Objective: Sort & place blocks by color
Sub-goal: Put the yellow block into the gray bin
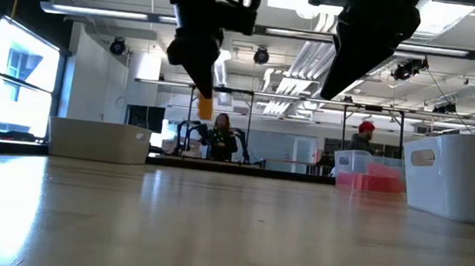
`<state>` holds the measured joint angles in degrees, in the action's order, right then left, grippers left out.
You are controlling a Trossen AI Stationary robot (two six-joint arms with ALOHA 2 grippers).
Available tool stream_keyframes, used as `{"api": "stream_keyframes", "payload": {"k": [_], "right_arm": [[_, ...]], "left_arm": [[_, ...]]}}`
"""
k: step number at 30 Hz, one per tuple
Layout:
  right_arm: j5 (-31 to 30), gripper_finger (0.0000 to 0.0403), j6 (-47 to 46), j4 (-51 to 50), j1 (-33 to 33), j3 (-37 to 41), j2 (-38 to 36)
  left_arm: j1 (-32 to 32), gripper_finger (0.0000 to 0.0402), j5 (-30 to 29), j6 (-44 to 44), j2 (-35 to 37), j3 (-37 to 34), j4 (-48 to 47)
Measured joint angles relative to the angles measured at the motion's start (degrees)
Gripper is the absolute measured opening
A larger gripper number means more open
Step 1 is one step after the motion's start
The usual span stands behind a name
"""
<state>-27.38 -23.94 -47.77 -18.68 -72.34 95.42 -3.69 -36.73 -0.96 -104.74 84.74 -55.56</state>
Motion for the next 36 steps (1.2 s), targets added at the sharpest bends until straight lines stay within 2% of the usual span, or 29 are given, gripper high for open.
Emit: {"api": "stream_keyframes", "payload": {"k": [3, 11, 16, 22, 32, 36], "right_arm": [[0.0, 0.0213, 0.0, 0.0, 0.0, 0.0, 0.0], [0.0, 0.0213, 0.0, 0.1, 0.0, 0.0, 0.0], [-0.8, 0.0213, 0.6, 0.5, 0.0, 0.0, 0.0], [-1.5, 0.0213, 0.9, 0.9, 0.0, 0.0, 0.0], [-1.5, 0.0213, 1.1, 0.9, 0.0, 0.0, 0.0], [-1.6, 0.0213, 1.0, 0.9, 0.0, 0.0, 0.0]], "left_arm": [[-3.0, 0.0119, -3.3, 0.8, 2.5, -1.9, -0.8], [-14.5, 0.0119, -2.4, 2.3, 10.9, -11.4, 1.0], [-23.4, 0.0119, 4.4, 0.9, 14.4, -15.8, 6.1], [-31.7, 0.0119, 6.1, 0.8, 14.9, -16.6, 6.1], [-40.7, 0.012, 6.1, 5.3, 14.9, -16.6, 6.1], [-44.0, 0.012, 9.9, 7.8, 14.9, -16.6, 5.8]]}}
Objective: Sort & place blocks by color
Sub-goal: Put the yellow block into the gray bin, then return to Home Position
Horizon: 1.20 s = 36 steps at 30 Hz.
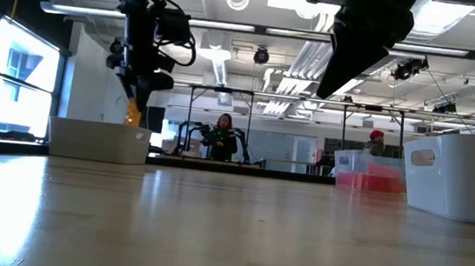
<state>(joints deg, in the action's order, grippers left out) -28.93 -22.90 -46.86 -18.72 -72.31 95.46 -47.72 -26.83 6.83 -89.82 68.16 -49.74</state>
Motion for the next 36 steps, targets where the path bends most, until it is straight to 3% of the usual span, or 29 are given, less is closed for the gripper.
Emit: {"api": "stream_keyframes", "payload": {"k": [4, 14, 20, 28, 36], "right_arm": [[0.0, 0.0213, -0.1, 0.0, 0.0, 0.0, 0.0], [0.0, 0.0213, 0.0, 0.0, 0.0, 0.0, 0.0], [-0.1, 0.0213, 5.4, 0.0, 0.4, 0.0, 0.0], [0.0, 0.0213, 12.1, 1.4, 4.6, 0.1, -2.4], [0.5, 0.0213, 18.0, 2.5, 11.9, 0.1, -9.3]], "left_arm": [[-2.2, 0.0133, 4.1, 0.1, 0.0, 0.0, 0.0], [-3.0, 0.0204, 4.7, -1.4, 0.0, 0.0, -0.1], [-2.9, 0.0214, 12.9, -1.3, 0.4, 0.0, -0.1], [-0.5, 0.0211, 25.1, -2.5, 7.8, 0.0, 3.7], [7.7, 0.0211, 29.3, -4.9, 17.6, 0.0, 11.5]]}}
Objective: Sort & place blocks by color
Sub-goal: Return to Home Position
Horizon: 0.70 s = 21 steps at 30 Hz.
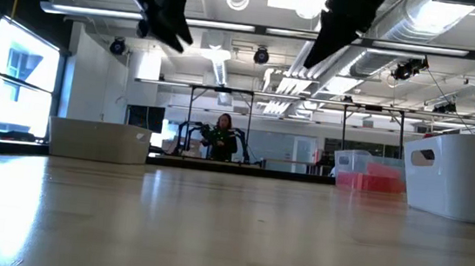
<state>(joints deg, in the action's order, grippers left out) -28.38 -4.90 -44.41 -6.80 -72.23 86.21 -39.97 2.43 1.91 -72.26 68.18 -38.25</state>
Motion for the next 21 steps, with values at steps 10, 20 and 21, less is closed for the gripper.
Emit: {"api": "stream_keyframes", "payload": {"k": [10, 20, 21], "right_arm": [[0.3, 0.0213, 1.3, 10.1, 7.4, 6.7, -10.0], [3.6, 0.0213, -2.6, 23.8, 10.3, 27.4, -25.5], [3.6, 0.0213, -2.7, 24.8, 10.3, 29.0, -27.3]], "left_arm": [[10.7, 0.0211, 0.1, 3.5, 16.2, -20.0, 20.7], [15.8, 0.0211, -1.1, 6.1, 35.2, -38.0, 28.2], [16.1, 0.0211, -1.2, 6.1, 37.1, -39.3, 28.3]]}}
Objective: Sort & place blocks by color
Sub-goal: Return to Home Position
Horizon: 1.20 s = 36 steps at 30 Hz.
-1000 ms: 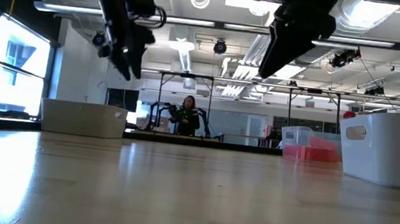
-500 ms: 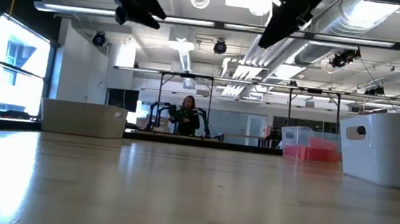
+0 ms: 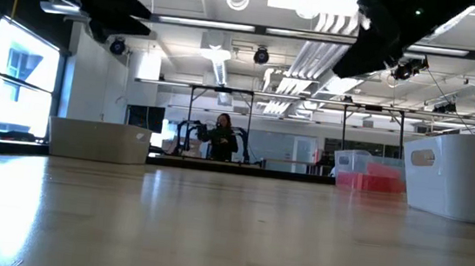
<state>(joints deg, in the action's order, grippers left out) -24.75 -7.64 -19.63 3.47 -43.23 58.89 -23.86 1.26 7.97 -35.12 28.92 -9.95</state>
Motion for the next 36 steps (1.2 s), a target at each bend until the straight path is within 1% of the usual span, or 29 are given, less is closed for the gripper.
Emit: {"api": "stream_keyframes", "payload": {"k": [4, 8, 13, 19, 21, 25, 28, 30, 33, 36], "right_arm": [[1.1, 0.0213, 0.1, 4.7, -0.9, 5.7, -7.5], [0.7, 0.0213, 0.2, 8.0, -1.9, 9.9, -14.7], [-0.2, 0.0213, 0.2, 8.3, -2.1, 13.7, -22.6], [-0.2, 0.0213, 0.6, 8.4, -2.3, 18.0, -30.6], [-0.1, 0.0213, 0.9, 8.3, -2.7, 19.6, -33.1], [2.8, 0.0213, 2.1, 8.3, -4.1, 22.3, -37.6], [3.8, 0.0213, 2.1, 8.3, -5.2, 23.9, -40.7], [3.8, 0.0213, 1.6, 8.7, -5.8, 24.9, -42.5], [4.2, 0.0213, 1.5, 11.0, -6.6, 27.2, -45.1], [6.2, 0.0213, 1.5, 13.6, -7.4, 30.1, -47.3]], "left_arm": [[1.1, 0.0211, -0.2, 0.0, 7.4, -5.4, 1.6], [2.4, 0.0211, -0.2, 0.9, 14.4, -10.7, 4.1], [4.3, 0.0211, -0.1, 2.9, 21.9, -15.8, 5.5], [7.6, 0.0211, 0.8, 2.6, 28.9, -20.3, 5.6], [8.7, 0.0211, 1.1, 2.5, 30.6, -21.7, 6.3], [10.7, 0.0211, 1.1, 1.4, 33.6, -24.5, 7.5], [11.8, 0.0211, 1.1, 0.8, 34.9, -26.6, 8.5], [12.5, 0.0211, 1.1, 0.8, 34.9, -28.1, 10.4], [13.4, 0.0211, 1.1, 0.5, 34.6, -28.3, 11.3], [13.9, 0.0211, 1.0, -0.5, 34.7, -28.3, 11.5]]}}
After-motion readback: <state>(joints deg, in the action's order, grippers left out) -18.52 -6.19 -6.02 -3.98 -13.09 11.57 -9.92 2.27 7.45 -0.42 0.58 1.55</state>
